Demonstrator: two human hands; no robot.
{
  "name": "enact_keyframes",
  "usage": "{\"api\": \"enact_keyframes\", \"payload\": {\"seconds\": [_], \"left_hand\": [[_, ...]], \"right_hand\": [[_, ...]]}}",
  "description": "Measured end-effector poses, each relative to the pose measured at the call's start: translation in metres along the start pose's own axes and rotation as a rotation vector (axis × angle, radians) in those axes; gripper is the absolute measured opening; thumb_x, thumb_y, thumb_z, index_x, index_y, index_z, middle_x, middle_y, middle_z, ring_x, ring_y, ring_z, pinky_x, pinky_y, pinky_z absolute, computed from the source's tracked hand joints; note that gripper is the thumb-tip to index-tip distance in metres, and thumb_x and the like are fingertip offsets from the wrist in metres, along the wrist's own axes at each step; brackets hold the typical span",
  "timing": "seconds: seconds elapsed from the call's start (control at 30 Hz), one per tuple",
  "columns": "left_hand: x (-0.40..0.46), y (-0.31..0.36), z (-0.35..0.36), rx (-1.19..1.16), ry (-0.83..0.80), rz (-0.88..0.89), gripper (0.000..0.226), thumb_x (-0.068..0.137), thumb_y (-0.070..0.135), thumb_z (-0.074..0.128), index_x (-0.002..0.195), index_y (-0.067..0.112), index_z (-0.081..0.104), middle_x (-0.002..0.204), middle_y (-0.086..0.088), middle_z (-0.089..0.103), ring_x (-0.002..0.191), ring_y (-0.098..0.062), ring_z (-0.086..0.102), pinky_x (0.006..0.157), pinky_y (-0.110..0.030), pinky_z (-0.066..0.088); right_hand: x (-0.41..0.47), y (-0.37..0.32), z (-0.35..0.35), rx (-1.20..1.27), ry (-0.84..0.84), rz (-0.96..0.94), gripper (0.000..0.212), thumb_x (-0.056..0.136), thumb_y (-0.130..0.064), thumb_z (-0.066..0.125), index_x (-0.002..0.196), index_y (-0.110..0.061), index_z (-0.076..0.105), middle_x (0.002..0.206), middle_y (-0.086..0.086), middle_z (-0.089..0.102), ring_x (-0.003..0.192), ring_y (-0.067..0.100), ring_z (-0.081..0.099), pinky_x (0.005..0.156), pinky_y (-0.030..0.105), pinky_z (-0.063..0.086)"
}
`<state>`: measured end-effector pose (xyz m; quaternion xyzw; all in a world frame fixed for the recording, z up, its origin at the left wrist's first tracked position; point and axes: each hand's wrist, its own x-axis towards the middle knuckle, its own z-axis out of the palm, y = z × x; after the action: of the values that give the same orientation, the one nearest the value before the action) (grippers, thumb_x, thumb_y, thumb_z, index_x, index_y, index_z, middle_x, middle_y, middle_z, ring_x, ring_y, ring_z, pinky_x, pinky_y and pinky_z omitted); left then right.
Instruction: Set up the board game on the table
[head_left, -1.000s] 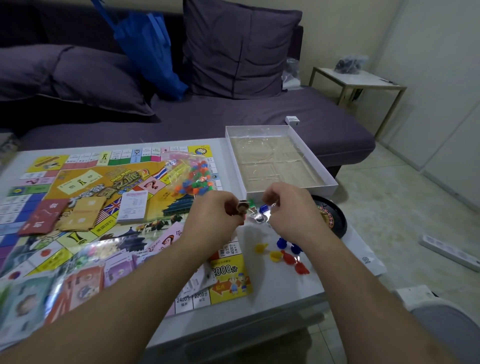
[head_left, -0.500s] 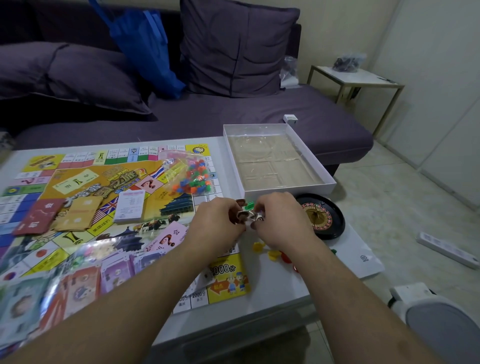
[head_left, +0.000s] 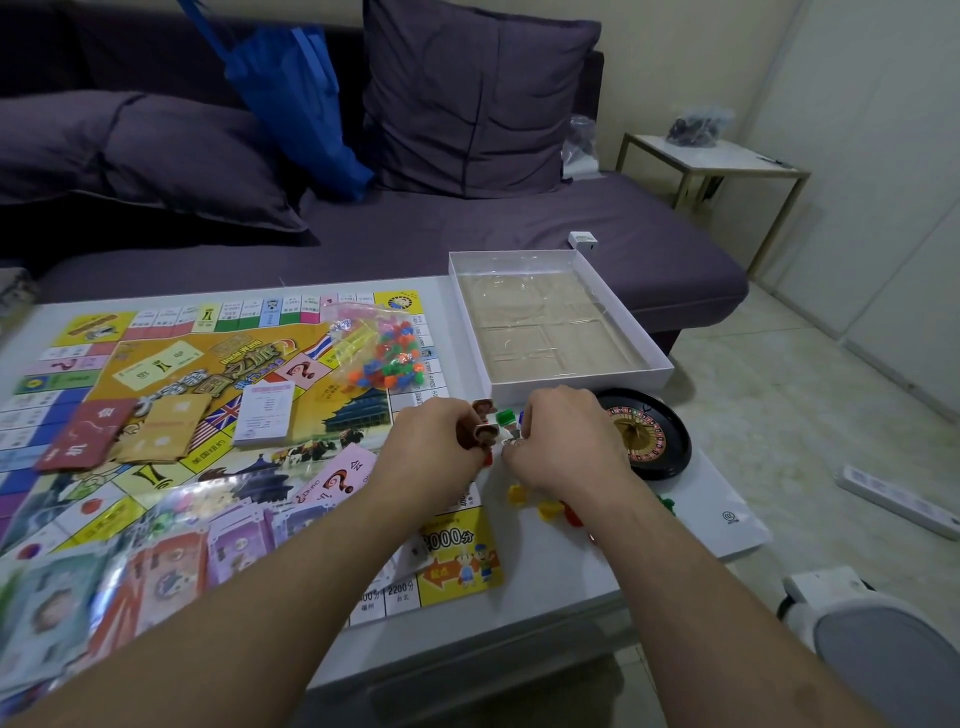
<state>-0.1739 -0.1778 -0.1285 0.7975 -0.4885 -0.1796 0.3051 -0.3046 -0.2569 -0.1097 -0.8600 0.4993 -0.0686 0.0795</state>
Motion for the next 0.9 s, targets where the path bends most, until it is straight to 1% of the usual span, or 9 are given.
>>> {"api": "enact_keyframes", "payload": {"seconds": [0.07, 0.2, 0.3, 0.37, 0.47, 0.57, 0.63, 0.77, 0.9], "left_hand": [[0.000, 0.000, -0.001, 0.002, -0.004, 0.000, 0.023, 0.088, 0.021, 0.080, 0.111, 0.023, 0.077, 0.105, 0.000, 0.075, 0.096, -0.018, 0.066, 0.083, -0.029, 0.054], [0.001, 0.000, -0.002, -0.011, -0.009, -0.007, 0.022, 0.088, 0.022, 0.080, 0.110, 0.023, 0.077, 0.104, 0.000, 0.075, 0.097, -0.019, 0.067, 0.083, -0.031, 0.055], [0.000, 0.001, -0.002, -0.003, -0.007, -0.001, 0.022, 0.090, 0.022, 0.078, 0.112, 0.022, 0.077, 0.107, 0.000, 0.074, 0.099, -0.019, 0.066, 0.085, -0.030, 0.054], [-0.001, 0.002, -0.001, -0.015, 0.004, -0.006, 0.021, 0.091, 0.021, 0.077, 0.112, 0.022, 0.077, 0.108, 0.000, 0.074, 0.099, -0.018, 0.066, 0.086, -0.030, 0.055], [-0.002, 0.004, -0.001, -0.021, 0.009, -0.007, 0.022, 0.092, 0.020, 0.076, 0.113, 0.022, 0.076, 0.108, -0.001, 0.073, 0.097, -0.018, 0.065, 0.085, -0.030, 0.055], [-0.002, 0.005, -0.001, -0.022, 0.006, -0.005, 0.022, 0.092, 0.022, 0.077, 0.114, 0.022, 0.076, 0.110, -0.002, 0.074, 0.097, -0.019, 0.065, 0.086, -0.031, 0.056], [-0.002, 0.004, -0.002, -0.016, 0.008, -0.004, 0.022, 0.093, 0.022, 0.076, 0.115, 0.022, 0.076, 0.110, -0.002, 0.074, 0.097, -0.019, 0.064, 0.086, -0.031, 0.056], [-0.002, 0.003, -0.002, -0.018, 0.020, 0.006, 0.022, 0.093, 0.021, 0.075, 0.115, 0.022, 0.077, 0.109, -0.002, 0.074, 0.097, -0.019, 0.065, 0.085, -0.031, 0.055], [-0.002, 0.003, -0.001, -0.033, 0.006, 0.010, 0.021, 0.092, 0.020, 0.075, 0.114, 0.021, 0.077, 0.109, -0.001, 0.074, 0.101, -0.020, 0.067, 0.090, -0.035, 0.058]], "right_hand": [[0.000, 0.001, -0.004, 0.058, 0.000, 0.014, 0.022, 0.083, -0.033, 0.071, 0.098, -0.019, 0.063, 0.100, 0.003, 0.065, 0.097, 0.028, 0.061, 0.079, 0.041, 0.058], [0.004, 0.010, -0.009, 0.227, 0.021, 0.024, 0.015, 0.092, -0.025, 0.071, 0.096, -0.027, 0.056, 0.099, -0.001, 0.065, 0.088, 0.023, 0.064, 0.077, 0.047, 0.061], [0.006, 0.012, -0.011, 0.302, 0.092, -0.012, 0.023, 0.092, -0.014, 0.071, 0.096, -0.034, 0.060, 0.100, -0.004, 0.067, 0.088, 0.020, 0.064, 0.075, 0.048, 0.062], [0.007, 0.011, -0.009, 0.300, 0.100, -0.032, 0.031, 0.093, -0.009, 0.070, 0.103, -0.037, 0.063, 0.107, -0.004, 0.068, 0.090, 0.019, 0.065, 0.076, 0.047, 0.063], [0.009, 0.010, -0.007, 0.266, 0.095, -0.037, 0.034, 0.094, -0.010, 0.070, 0.116, -0.034, 0.060, 0.105, -0.004, 0.066, 0.091, 0.019, 0.065, 0.078, 0.047, 0.063], [0.010, 0.012, -0.009, 0.250, 0.121, -0.009, 0.024, 0.092, -0.008, 0.070, 0.107, -0.026, 0.064, 0.102, -0.002, 0.065, 0.090, 0.019, 0.063, 0.078, 0.044, 0.063], [0.011, 0.011, -0.009, 0.253, 0.122, -0.010, 0.022, 0.091, -0.005, 0.071, 0.103, -0.025, 0.069, 0.102, -0.002, 0.066, 0.089, 0.019, 0.064, 0.078, 0.043, 0.063], [0.011, 0.008, -0.002, 0.283, 0.114, -0.037, 0.020, 0.094, -0.008, 0.068, 0.102, -0.025, 0.077, 0.103, -0.001, 0.069, 0.088, 0.018, 0.066, 0.078, 0.043, 0.063], [0.012, 0.007, 0.002, 0.313, 0.091, -0.039, 0.018, 0.098, -0.013, 0.067, 0.107, -0.025, 0.077, 0.104, -0.002, 0.070, 0.089, 0.016, 0.066, 0.080, 0.042, 0.063]]}}
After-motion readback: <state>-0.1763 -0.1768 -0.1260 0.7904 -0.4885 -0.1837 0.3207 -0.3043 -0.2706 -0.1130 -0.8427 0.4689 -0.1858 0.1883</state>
